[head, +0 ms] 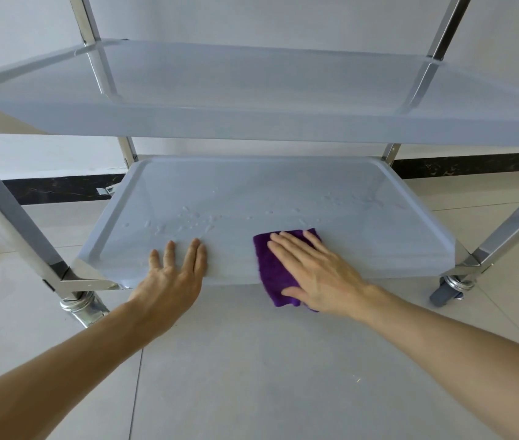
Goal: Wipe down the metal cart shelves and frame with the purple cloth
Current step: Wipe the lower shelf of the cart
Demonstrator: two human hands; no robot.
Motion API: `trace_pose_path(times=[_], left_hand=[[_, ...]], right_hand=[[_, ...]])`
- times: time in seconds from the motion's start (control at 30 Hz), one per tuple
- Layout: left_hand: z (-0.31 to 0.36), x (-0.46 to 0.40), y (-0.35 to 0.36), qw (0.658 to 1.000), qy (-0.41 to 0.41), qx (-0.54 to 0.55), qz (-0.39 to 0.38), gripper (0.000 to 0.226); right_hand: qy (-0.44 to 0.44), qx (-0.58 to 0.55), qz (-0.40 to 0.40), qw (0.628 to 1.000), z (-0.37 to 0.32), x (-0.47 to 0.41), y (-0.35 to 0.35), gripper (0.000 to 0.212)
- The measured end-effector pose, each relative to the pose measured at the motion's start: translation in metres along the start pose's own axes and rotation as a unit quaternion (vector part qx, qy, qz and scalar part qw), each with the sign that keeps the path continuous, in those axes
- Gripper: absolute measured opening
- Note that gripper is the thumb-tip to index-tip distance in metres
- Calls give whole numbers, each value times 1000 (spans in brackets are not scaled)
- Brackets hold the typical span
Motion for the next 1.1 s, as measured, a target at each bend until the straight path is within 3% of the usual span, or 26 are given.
trace_pose_path(times=[0.27,0.43,0.57,0.7,0.87,1.1], left_hand=[[-12,13,0,1000,7,18,7,62],[-26,31,6,999,11,2,45,60],[-47,46,15,1000,9,4,-8,70],[-63,48,22,993,43,101,-50,77],[-30,22,-11,961,122,248,-13,79],[19,-8,-22,956,180,232,-27,66]], right_hand=[[72,3,-48,996,75,72,13,91],[66,-8,-24,998,51,58,14,89],[48,-22,-30,998,28,45,13,91],[48,-10,-42,998,-4,25,6,97],[26,-28,-38,999,-40,-1,-6,94],[24,-16,-60,998,7,32,-1,90]])
Point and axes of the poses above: each hand's wrist, its own x-axis away from the middle knuckle, its own y-axis out of the palm, z = x × y, the point moved 4 cm from there along -x, towards the middle knuckle, and after that the axes turned 11 degrees about -z, right-handed, at the moved point
